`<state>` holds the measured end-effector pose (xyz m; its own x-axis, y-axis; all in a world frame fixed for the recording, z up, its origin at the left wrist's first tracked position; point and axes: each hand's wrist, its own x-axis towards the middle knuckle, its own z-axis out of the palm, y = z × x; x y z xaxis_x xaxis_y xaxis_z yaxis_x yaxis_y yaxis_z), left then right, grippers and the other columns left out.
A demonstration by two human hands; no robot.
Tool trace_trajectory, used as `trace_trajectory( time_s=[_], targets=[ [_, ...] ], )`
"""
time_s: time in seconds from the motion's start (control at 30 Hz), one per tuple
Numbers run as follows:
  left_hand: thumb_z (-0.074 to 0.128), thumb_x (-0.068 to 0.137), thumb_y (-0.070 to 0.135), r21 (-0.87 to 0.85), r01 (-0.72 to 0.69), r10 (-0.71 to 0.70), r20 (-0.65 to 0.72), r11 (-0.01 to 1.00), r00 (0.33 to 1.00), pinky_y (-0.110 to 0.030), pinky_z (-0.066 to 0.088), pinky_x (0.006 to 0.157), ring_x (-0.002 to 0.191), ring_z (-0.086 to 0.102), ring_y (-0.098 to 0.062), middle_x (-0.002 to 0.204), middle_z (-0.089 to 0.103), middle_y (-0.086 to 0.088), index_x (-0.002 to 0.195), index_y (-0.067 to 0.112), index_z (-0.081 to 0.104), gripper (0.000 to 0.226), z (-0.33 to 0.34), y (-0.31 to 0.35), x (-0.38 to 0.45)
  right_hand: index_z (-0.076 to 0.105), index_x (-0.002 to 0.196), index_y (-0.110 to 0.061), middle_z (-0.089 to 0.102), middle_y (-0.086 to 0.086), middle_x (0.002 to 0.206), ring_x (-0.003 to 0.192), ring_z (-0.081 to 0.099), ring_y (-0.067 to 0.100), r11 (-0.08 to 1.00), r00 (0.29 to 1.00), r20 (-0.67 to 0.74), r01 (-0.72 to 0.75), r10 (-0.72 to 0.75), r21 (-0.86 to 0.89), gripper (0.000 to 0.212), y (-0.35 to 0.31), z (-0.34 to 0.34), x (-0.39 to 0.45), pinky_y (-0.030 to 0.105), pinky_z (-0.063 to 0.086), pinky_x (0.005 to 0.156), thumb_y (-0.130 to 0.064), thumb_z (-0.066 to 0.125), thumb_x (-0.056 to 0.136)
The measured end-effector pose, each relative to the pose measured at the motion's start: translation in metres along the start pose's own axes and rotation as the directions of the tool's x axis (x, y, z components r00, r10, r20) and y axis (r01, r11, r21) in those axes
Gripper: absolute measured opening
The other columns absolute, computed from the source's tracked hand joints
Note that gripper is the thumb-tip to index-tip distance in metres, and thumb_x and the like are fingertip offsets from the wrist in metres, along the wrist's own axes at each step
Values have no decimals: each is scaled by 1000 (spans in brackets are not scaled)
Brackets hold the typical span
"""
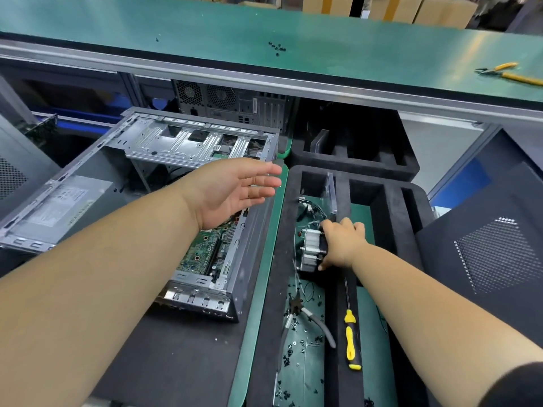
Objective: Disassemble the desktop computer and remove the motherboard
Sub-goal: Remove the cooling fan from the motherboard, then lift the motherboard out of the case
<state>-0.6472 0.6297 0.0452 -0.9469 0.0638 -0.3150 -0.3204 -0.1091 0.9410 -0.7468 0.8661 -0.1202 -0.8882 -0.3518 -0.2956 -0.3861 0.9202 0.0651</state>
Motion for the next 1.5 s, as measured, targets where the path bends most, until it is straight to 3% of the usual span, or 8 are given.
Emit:
trace_trajectory(
  time_s=[0.3, 0.43, 0.63, 0.83, 0.93, 1.07, 1.27, 1.5],
  targets=[
    [56, 94, 22, 71, -55, 54, 16, 996, 998, -30, 51, 91, 90, 65, -14, 100, 70, -3, 114, 11, 66, 25, -28, 6, -7, 40, 132, -22, 56, -2, 123, 119, 38, 25, 997, 997, 75, 8, -3, -71, 99, -9, 5, -5, 42, 26, 99, -73, 74, 54],
    [57, 93, 19, 233, -69, 78, -29, 970, 997, -30, 51, 89, 94, 66, -17, 106, 71, -7, 110, 13, 69, 21, -55, 8, -13, 50, 119, -24, 59, 0, 116, 112, 46, 26, 999, 996, -73, -54, 54, 7, 63, -21, -40, -10, 43, 31, 95, -58, 67, 69],
    [54, 95, 15, 460, -8, 67, -113, 888, 991, -24, 49, 77, 88, 65, -12, 97, 72, 0, 96, 18, 70, 17, -104, 8, -8, 59, 106, -30, 64, -12, 98, 95, 59, 15, 828, 914, -371, 78, 162, 556, 22, -74, -116, -31, 44, 46, 94, -32, 64, 84],
    [58, 90, 25, 764, -35, 93, -34, 645, 995, -22, 45, 70, 86, 62, -2, 90, 68, 16, 87, 31, 70, 14, -161, 14, -8, 63, 88, -30, 59, -16, 80, 73, 53, 2, 785, 895, -446, 264, 17, 560, 7, -159, -161, -39, 27, 46, 67, -24, 60, 87],
    [54, 91, 25, 931, -17, 41, 2, 365, 999, -17, 40, 65, 83, 55, 0, 91, 62, 20, 86, 35, 67, 17, -194, 16, -7, 67, 87, -31, 61, -17, 79, 71, 55, 4, 819, 938, -340, 249, -70, 517, 9, -202, -171, -33, 26, 46, 65, -27, 59, 90],
    [47, 94, 21, 997, 5, -169, 9, 79, 986, -28, 46, 91, 106, 57, -14, 120, 63, 7, 111, 25, 68, 27, -225, 13, 1, 71, 103, -26, 64, -11, 90, 71, 53, 4, 890, 977, -69, 212, -202, 403, 19, -245, -169, -19, 24, 40, 64, -31, 55, 94],
    [45, 98, 27, 993, -121, -331, 117, 7, 937, -24, 36, 97, 120, 51, -14, 134, 56, 6, 126, 25, 62, 33, -243, 11, 22, 65, 119, -9, 66, 12, 118, 105, 61, 28, 966, 969, 183, 123, -166, 227, 30, -287, -151, 5, 40, 51, 91, -13, 49, 95],
    [59, 90, 35, 989, -35, -599, 116, 145, 792, -34, 41, 102, 111, 57, -17, 122, 62, 2, 117, 22, 67, 31, -253, 4, 52, 55, 131, -5, 63, 16, 121, 103, 61, 31, 985, 933, 329, 109, -147, 130, 35, -316, -130, 34, 31, 44, 72, -6, 42, 98]
  ],
)
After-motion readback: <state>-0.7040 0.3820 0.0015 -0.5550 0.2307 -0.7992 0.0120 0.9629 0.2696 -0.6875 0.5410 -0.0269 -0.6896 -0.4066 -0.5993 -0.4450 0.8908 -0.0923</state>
